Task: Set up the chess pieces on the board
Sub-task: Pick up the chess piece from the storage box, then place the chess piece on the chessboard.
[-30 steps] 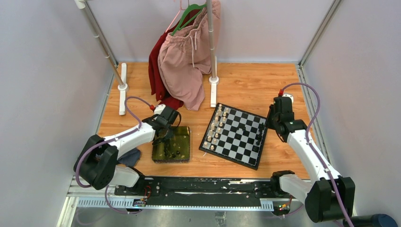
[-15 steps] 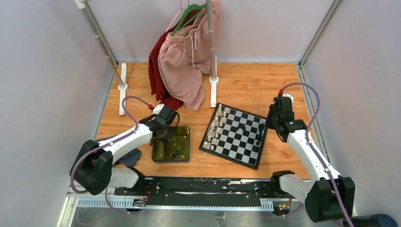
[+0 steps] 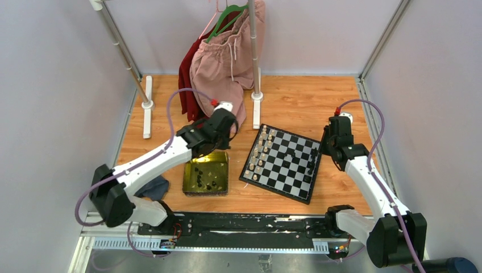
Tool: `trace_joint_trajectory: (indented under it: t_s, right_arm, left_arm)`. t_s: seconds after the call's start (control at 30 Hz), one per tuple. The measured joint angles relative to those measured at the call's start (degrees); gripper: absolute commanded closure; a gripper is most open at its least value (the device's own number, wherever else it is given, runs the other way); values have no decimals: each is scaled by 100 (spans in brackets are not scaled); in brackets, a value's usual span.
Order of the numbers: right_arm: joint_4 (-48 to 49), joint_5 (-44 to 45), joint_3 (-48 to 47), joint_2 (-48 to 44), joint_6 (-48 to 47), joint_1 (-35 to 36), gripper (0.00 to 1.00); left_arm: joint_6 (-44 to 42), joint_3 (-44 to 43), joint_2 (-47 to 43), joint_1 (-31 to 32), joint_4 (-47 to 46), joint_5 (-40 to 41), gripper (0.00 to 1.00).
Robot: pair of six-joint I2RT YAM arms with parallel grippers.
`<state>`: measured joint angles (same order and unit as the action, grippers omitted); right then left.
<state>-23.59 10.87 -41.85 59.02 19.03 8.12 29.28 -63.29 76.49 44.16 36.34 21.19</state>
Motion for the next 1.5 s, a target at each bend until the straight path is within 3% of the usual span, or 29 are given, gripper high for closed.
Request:
trace_joint_trajectory:
  t_s: [0.33,0.7,1.2,1.5]
  right_arm:
    - [0,223,2,-107,4,-33,67]
    - [0,271,140,-284,63,-232,67]
    - [0,308,321,-424,114,-269,67]
    - [0,332,437,-450,138,-280,67]
  left_arm:
    - [-839,-2315,2304,1510,227,-98,100]
    - [-1189,-3427,3679,1880,409,-444,100]
    - [-1329,-3720,4577,1941,411,-555,100]
    - [-1342,-3552,4653,1941,144,-546,100]
